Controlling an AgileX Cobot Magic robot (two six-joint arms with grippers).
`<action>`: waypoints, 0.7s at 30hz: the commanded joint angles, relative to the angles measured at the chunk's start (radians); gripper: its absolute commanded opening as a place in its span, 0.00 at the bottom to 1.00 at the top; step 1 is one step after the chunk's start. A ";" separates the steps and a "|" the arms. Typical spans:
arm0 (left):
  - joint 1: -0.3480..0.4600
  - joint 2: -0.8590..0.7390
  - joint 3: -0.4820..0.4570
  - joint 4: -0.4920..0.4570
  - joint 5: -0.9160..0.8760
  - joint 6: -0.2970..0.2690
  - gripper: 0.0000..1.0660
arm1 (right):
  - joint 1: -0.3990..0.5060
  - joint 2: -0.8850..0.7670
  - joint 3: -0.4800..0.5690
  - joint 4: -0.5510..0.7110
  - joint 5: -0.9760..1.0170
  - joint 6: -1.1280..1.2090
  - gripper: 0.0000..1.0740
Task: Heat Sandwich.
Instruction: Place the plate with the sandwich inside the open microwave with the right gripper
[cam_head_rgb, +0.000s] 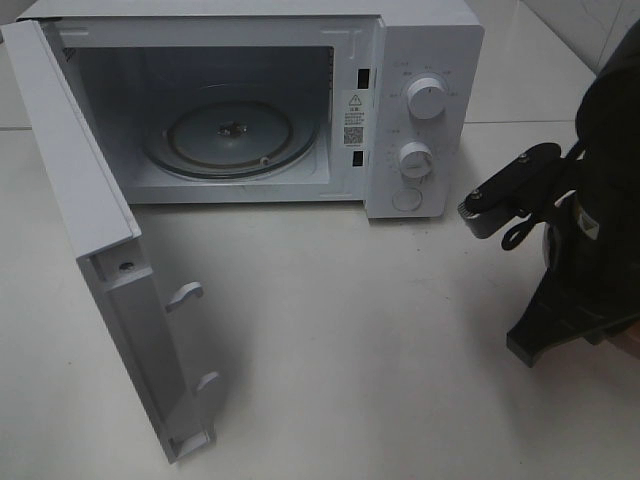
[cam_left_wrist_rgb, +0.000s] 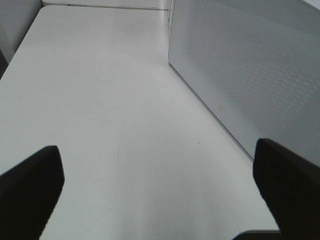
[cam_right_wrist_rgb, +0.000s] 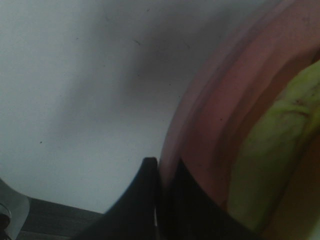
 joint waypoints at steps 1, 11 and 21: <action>-0.002 -0.023 0.002 0.000 -0.011 -0.009 0.92 | 0.028 -0.023 0.002 -0.023 0.033 -0.019 0.00; -0.002 -0.023 0.002 0.000 -0.011 -0.009 0.92 | 0.177 -0.099 0.002 -0.020 0.083 -0.031 0.01; -0.002 -0.023 0.002 0.000 -0.011 -0.009 0.92 | 0.306 -0.124 0.002 -0.020 0.097 -0.087 0.02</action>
